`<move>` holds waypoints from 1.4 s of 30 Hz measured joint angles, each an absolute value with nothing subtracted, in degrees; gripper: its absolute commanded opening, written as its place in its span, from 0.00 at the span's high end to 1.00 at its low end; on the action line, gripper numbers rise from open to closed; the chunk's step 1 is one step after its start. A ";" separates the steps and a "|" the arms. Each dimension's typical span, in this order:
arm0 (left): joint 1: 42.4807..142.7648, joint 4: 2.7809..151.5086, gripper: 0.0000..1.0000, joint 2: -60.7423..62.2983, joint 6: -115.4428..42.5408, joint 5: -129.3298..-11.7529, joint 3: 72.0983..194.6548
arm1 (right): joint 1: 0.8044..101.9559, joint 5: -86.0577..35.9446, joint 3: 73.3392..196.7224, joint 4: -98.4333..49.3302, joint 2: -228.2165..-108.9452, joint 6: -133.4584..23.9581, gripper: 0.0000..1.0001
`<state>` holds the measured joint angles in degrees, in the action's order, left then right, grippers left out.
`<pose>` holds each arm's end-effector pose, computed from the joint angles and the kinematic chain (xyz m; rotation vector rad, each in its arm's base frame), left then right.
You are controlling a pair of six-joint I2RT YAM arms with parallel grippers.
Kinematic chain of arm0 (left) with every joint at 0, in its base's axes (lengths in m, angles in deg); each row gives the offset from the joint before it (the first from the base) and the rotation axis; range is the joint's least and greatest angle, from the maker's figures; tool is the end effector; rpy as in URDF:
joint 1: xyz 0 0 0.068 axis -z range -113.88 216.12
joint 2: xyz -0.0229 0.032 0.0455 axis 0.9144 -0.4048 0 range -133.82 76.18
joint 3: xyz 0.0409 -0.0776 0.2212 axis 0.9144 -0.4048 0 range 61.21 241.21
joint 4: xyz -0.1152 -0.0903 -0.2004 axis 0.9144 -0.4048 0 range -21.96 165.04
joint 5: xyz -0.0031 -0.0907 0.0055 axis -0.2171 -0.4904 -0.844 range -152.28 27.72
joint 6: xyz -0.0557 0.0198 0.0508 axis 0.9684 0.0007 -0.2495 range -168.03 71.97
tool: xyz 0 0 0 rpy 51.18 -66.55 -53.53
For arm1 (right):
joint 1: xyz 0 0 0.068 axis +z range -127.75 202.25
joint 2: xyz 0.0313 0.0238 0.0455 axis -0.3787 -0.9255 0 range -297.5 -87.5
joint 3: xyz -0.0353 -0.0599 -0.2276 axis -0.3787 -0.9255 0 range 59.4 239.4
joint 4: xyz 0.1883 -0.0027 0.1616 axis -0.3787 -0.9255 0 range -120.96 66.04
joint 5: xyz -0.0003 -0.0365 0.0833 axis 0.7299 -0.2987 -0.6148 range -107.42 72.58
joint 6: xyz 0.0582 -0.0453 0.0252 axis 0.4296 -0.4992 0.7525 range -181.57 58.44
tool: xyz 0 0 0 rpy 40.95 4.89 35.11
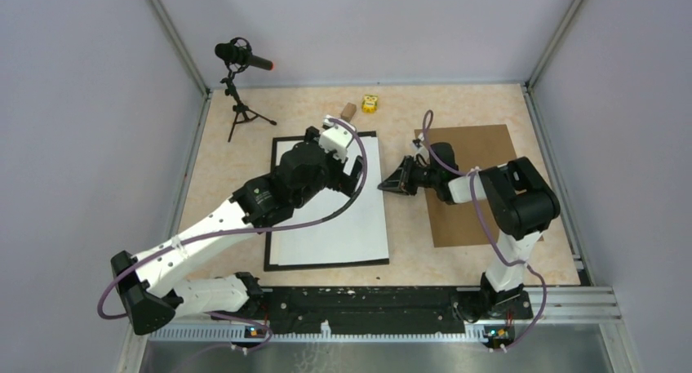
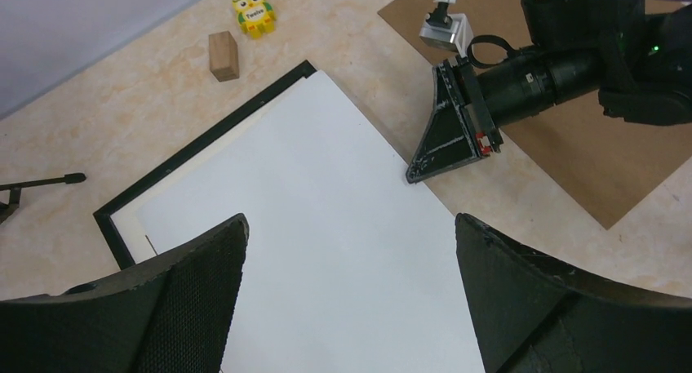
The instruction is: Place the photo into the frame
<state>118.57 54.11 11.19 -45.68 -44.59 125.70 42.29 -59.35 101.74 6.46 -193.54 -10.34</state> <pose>0.1885 -0.2120 0.3277 0.6318 1.8355 -0.3390 0.3063 0.1591 0.0844 0.1617 2.3694 1.4557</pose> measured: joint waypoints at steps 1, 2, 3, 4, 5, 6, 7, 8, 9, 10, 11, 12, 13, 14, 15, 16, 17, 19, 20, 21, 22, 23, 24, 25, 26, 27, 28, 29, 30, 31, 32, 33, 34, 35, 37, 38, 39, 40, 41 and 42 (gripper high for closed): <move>118.11 54.86 0.01 11.48 -45.68 -44.61 125.46 | 42.39 -59.28 101.96 6.61 -193.54 -10.26 0.84; 117.78 55.27 0.01 11.63 -45.66 -44.61 125.30 | 42.57 -59.26 102.29 6.63 -193.54 -9.91 0.81; 117.32 55.86 0.01 11.80 -45.62 -44.61 125.02 | 42.88 -59.15 102.60 6.94 -193.54 -9.64 0.80; 116.95 56.39 0.01 11.98 -45.62 -44.61 124.67 | 43.16 -59.06 102.75 7.29 -193.54 -9.25 0.81; 116.58 56.85 0.01 12.09 -45.59 -44.63 124.25 | 43.57 -58.98 103.06 7.57 -193.56 -8.88 0.85; 116.30 57.06 0.01 12.15 -45.57 -44.63 123.93 | 43.92 -58.95 103.27 8.03 -193.65 -8.70 0.93; 115.95 57.19 0.01 12.24 -45.46 -44.63 123.55 | 44.34 -58.82 103.62 8.69 -193.87 -8.24 1.00; 115.71 57.28 0.01 12.24 -45.40 -44.65 123.38 | 44.71 -58.67 103.86 9.63 -194.22 -7.81 1.00; 115.44 57.48 0.01 12.29 -45.29 -44.65 123.20 | 45.04 -58.58 104.08 10.55 -194.72 -7.26 1.00; 115.29 57.61 0.01 12.33 -45.24 -44.65 123.10 | 45.21 -58.45 104.15 11.64 -195.20 -6.76 1.00; 115.07 57.96 0.01 12.39 -45.20 -44.67 122.90 | 45.37 -58.34 104.13 12.56 -195.70 -6.15 1.00; 114.88 58.09 0.01 12.44 -45.20 -44.65 122.79 | 45.41 -58.21 104.06 13.87 -196.38 -5.32 1.00; 114.74 58.22 0.01 12.46 -45.18 -44.67 122.72 | 45.41 -58.19 104.06 13.93 -196.40 -5.32 1.00; 114.61 58.35 0.01 12.50 -45.16 -44.70 122.68 | 45.41 -58.17 103.97 14.76 -196.53 -4.77 1.00; 114.53 58.42 0.01 12.55 -45.13 -44.78 122.64 | 45.41 -58.17 103.65 16.12 -196.53 -4.24 1.00; 114.44 58.51 0.01 12.61 -45.09 -44.85 122.57 | 45.41 -58.23 103.23 17.91 -196.53 -3.61 1.00; 114.35 58.55 0.01 12.68 -45.05 -44.87 122.53 | 45.41 -58.45 102.82 19.46 -196.53 -3.02 1.00; 114.18 58.70 0.01 12.70 -44.98 -44.94 122.48 | 45.45 -59.39 102.03 22.83 -196.53 -1.64 1.00; 114.09 58.75 0.01 12.70 -44.96 -45.09 122.46 | 45.54 -59.92 101.79 24.77 -196.53 -1.05 1.00; 113.98 58.77 0.01 12.70 -44.96 -45.11 122.46 | 45.72 -60.57 101.77 26.63 -196.53 -0.59 1.00; 113.87 58.79 0.01 12.70 -44.94 -45.16 122.44 | 45.91 -61.10 101.77 28.27 -196.51 -0.35 1.00; 113.78 58.81 0.01 12.72 -44.94 -45.16 122.44 | 46.13 -61.49 101.77 29.45 -196.40 -0.18 1.00; 113.69 58.97 0.01 12.74 -44.92 -45.13 122.35 | 46.33 -61.95 101.77 30.76 -196.29 0.10 1.00; 113.61 59.18 0.01 12.88 -44.87 -45.07 122.13 | 46.50 -62.28 101.77 31.81 -196.12 0.39 1.00; 113.48 59.36 0.01 13.14 -44.78 -45.02 121.83 | 46.68 -62.60 101.68 33.04 -195.86 0.94 1.00; 113.39 59.47 0.01 13.44 -44.72 -44.98 121.52 | 46.79 -62.76 101.50 33.98 -195.59 1.28 1.00; 113.28 59.71 0.01 13.90 -44.61 -44.78 121.08 | 46.92 -63.02 101.35 35.05 -195.31 1.90 1.00; 113.15 59.88 0.01 14.34 -44.48 -44.63 120.73 | 47.05 -63.28 101.29 36.05 -195.13 2.66 1.00; 113.04 60.36 0.01 15.06 -44.09 -44.37 120.12 | 47.25 -63.52 101.31 37.12 -195.07 3.25 1.00; 112.97 60.67 0.01 15.72 -43.71 -44.11 119.60 | 47.57 -63.81 101.35 38.02 -195.03 3.89 1.00; 112.91 61.28 0.01 16.55 -43.30 -43.69 118.88 | 47.90 -63.98 101.46 38.59 -195.00 4.34 1.00; 112.82 61.68 0.01 17.29 -42.99 -43.34 118.33 | 48.49 -64.13 101.61 39.16 -194.96 4.87 1.00; 112.69 62.13 0.01 18.03 -42.62 -43.19 117.76 | 49.15 -64.31 101.90 39.42 -194.92 5.28 1.00; 112.65 62.75 0.01 18.93 -42.27 -43.04 117.11 | 50.11 -64.46 102.58 39.61 -194.83 5.70 1.00; 112.51 63.47 0.01 20.48 -41.97 -42.86 116.23 | 51.64 -64.79 103.76 39.86 -194.48 6.42 1.00; 112.43 63.86 0.01 21.42 -41.92 -42.82 115.75 | 52.23 -64.99 104.21 39.94 -194.04 6.77 1.00; 112.36 64.58 0.01 22.51 -41.92 -42.73 115.14 | 52.65 -65.05 104.61 39.94 -193.45 7.23 1.00; 112.34 65.09 0.01 23.54 -41.94 -42.49 114.61 | 52.93 -65.12 104.96 39.90 -192.66 7.73 1.00; 112.34 65.57 0.01 24.46 -41.94 -42.20 114.18 | 53.04 -65.21 105.29 39.92 -191.83 8.21 1.00; 112.34 65.92 0.01 25.51 -41.94 -41.81 113.83 | 53.15 -65.23 105.59 40.20 -191.16 8.83 1.00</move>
